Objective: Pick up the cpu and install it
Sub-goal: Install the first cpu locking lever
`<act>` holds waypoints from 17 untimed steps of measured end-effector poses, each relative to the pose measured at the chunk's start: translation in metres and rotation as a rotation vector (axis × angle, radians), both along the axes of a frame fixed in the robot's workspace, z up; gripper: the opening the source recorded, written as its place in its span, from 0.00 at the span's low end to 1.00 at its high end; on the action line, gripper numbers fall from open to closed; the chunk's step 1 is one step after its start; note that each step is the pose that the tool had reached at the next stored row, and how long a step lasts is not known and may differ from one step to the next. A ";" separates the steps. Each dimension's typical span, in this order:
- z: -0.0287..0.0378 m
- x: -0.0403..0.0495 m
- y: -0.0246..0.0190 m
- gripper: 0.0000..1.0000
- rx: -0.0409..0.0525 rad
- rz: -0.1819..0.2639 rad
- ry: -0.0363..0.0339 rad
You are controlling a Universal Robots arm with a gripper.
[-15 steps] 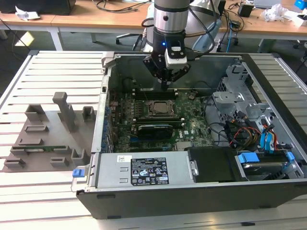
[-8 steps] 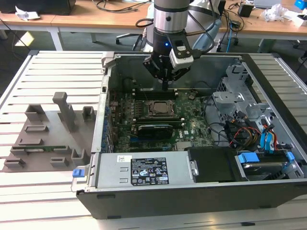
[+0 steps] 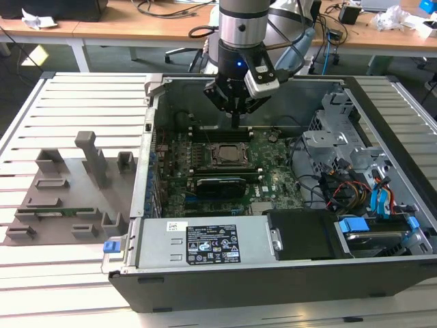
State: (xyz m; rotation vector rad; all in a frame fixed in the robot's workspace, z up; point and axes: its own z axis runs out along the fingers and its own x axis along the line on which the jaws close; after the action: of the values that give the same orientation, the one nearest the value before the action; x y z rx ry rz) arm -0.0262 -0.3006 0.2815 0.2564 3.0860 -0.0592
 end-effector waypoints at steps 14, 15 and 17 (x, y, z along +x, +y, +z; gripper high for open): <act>-0.0001 0.0000 0.0000 0.11 0.0000 0.271 -0.0001; 0.0000 0.0000 0.0000 0.11 -0.0001 0.271 0.0000; 0.0000 -0.0004 0.0000 0.11 -0.0008 0.270 0.0001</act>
State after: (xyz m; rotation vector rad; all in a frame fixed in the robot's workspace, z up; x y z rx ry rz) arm -0.0266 -0.3007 0.2815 -0.1618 3.0878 -0.0505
